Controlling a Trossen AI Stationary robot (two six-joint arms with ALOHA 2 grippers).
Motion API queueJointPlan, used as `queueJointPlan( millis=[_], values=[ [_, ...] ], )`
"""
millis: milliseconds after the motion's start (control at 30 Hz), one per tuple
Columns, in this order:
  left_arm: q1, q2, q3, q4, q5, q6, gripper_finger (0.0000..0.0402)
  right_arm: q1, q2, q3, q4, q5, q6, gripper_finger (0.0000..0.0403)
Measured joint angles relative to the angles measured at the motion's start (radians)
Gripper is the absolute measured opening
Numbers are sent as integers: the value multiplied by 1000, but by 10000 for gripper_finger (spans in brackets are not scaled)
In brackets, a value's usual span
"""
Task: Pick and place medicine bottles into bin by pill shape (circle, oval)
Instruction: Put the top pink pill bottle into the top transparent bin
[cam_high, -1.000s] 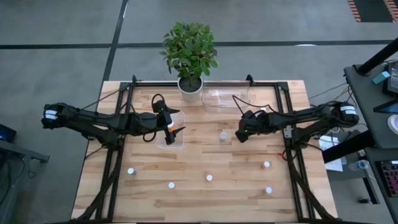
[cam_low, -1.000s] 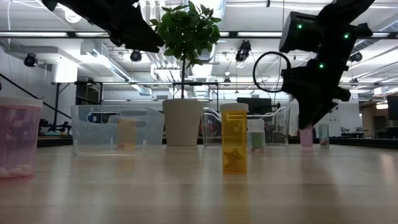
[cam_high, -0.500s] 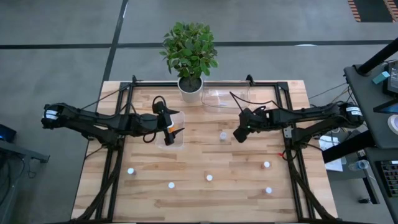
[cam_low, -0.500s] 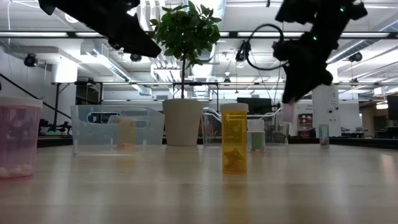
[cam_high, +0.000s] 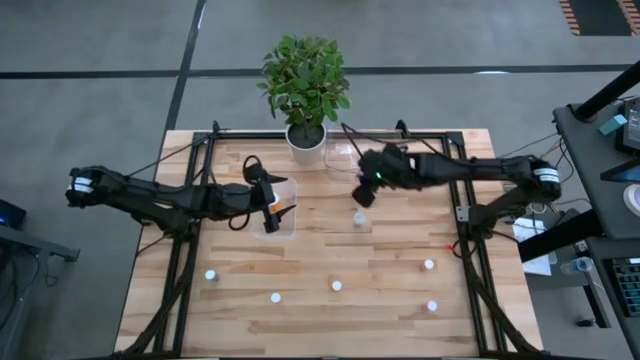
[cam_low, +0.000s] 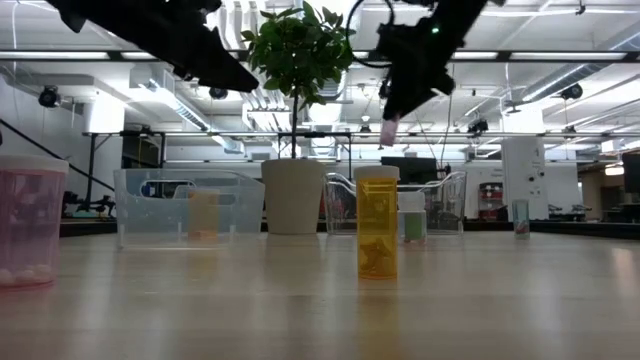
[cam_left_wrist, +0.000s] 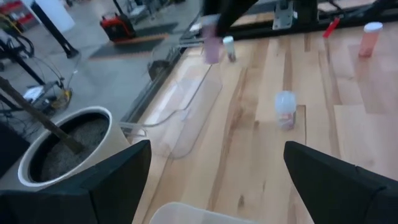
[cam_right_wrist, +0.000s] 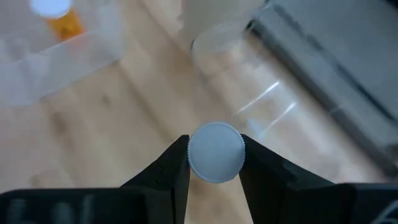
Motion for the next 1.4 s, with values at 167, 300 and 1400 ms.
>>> queueJointPlan(
  millis=[167,300,1400],
  values=[
    [0,-36,-14,9,-28,8,350,-127,115,94,0,-34,-118,110],
    [0,-72,-19,11,-28,16,350,-233,213,124,57,-138,-176,110],
    [0,-195,-82,13,-33,7,350,-393,495,181,208,-190,-231,185]
  ],
)
